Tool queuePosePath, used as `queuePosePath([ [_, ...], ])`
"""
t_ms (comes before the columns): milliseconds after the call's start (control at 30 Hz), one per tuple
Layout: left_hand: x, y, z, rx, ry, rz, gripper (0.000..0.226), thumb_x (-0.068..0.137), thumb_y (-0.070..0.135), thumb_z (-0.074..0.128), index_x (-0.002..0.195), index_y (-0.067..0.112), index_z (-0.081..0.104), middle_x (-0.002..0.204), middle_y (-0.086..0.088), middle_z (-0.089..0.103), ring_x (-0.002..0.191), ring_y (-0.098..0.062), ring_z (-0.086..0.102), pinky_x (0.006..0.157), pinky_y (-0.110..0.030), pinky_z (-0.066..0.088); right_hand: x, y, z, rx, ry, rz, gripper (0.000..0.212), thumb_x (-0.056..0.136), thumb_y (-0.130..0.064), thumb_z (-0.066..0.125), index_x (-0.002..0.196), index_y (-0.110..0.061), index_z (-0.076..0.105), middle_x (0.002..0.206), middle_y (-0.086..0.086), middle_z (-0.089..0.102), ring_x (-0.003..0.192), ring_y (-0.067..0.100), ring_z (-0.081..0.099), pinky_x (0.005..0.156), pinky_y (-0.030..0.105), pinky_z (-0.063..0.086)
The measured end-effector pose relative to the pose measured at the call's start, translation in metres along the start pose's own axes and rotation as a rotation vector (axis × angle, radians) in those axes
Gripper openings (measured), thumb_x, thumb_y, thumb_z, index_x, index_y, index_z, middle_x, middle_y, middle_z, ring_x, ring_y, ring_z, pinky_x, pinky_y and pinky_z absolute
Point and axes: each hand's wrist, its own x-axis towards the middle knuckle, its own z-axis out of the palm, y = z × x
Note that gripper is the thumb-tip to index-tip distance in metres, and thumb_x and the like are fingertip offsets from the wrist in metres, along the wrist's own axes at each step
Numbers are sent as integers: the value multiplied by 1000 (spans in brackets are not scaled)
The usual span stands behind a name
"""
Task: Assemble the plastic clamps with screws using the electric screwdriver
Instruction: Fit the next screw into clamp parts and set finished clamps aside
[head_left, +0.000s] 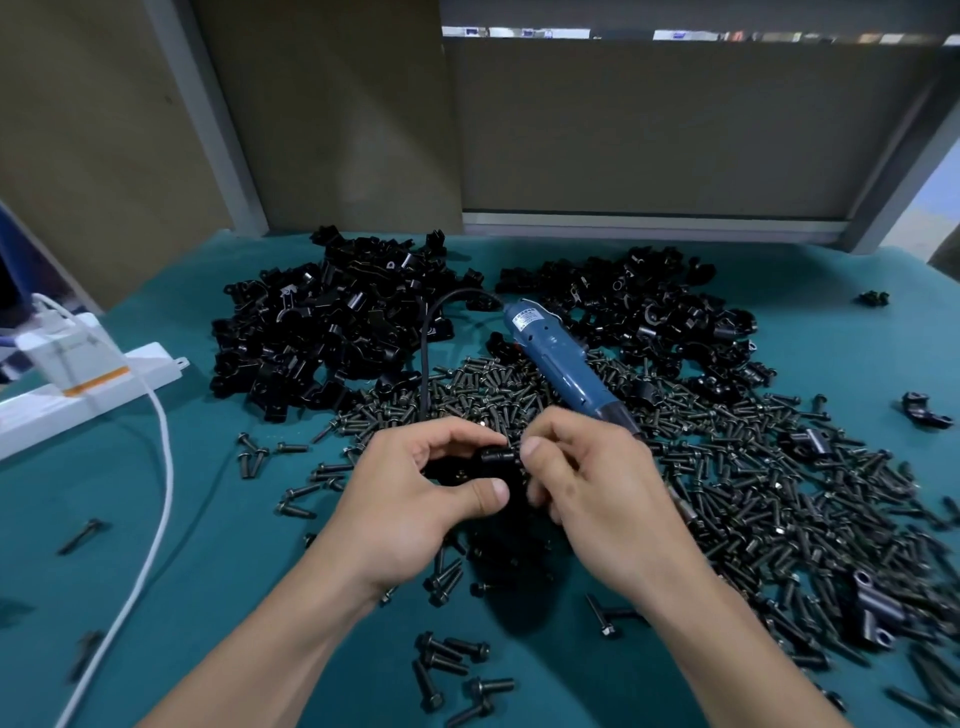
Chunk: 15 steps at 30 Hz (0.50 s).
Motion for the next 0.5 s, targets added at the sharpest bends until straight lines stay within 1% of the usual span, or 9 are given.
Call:
queuePosePath([
  [100,0,1,-1,-3,-40,27,42,75,-5,88,96,31,80,96,1,80,95,-15,75,88,-30,59,2,1,7,72,18,71,44,102,-40,52,66,-15,55,47,-8,47,45,4,39,48,29,34],
  [167,1,1,1,15,-44,31,41,75,-4,88,95,31,80,94,3,80,93,-11,74,85,-23,57,2,2,2,116,14,87,45,99,-47,49,68,-14,57,49,-7,54,45,8,44,50,30,35],
  [233,0,0,2,29,-36,23,37,76,-2,89,94,29,80,94,4,80,92,-10,74,84,-22,56,1,2,-5,131,-46,58,34,100,-41,51,74,-21,62,59,-2,67,48,10,55,52,27,42],
  [267,0,0,2,27,-35,18,36,76,-2,88,94,28,80,93,4,80,92,-10,74,84,-23,57,0,2,-6,116,-71,40,30,101,-36,53,75,-23,62,61,-2,69,49,8,56,51,23,43],
  [300,-1,0,2,18,-40,14,37,76,-3,88,94,29,80,93,3,80,91,-11,74,84,-24,58,0,2,-4,76,-66,21,32,102,-34,53,73,-22,61,58,-5,66,47,6,54,49,19,40],
  [367,-2,0,2,-13,-52,14,40,76,-5,87,95,30,80,92,2,80,90,-11,74,80,-24,59,3,2,2,7,2,30,45,104,-41,51,66,-17,56,46,-10,53,42,2,43,45,17,33],
  [400,-2,0,2,-24,-54,16,39,76,-6,87,95,28,80,93,2,80,90,-11,74,80,-23,58,3,2,4,13,19,59,52,105,-47,49,62,-17,55,44,-10,49,41,3,41,45,17,31],
  [433,-2,0,1,-23,-49,16,38,76,-5,87,95,27,80,93,2,80,91,-11,74,82,-24,58,3,2,4,31,13,83,55,105,-52,46,63,-19,57,45,-9,51,41,4,42,48,19,34],
  [500,-1,0,2,7,-26,11,35,77,-3,87,95,26,80,94,4,80,93,-10,74,86,-28,58,2,4,-1,76,-53,84,46,106,-51,44,78,-20,61,57,-3,66,48,10,57,55,27,42],
])
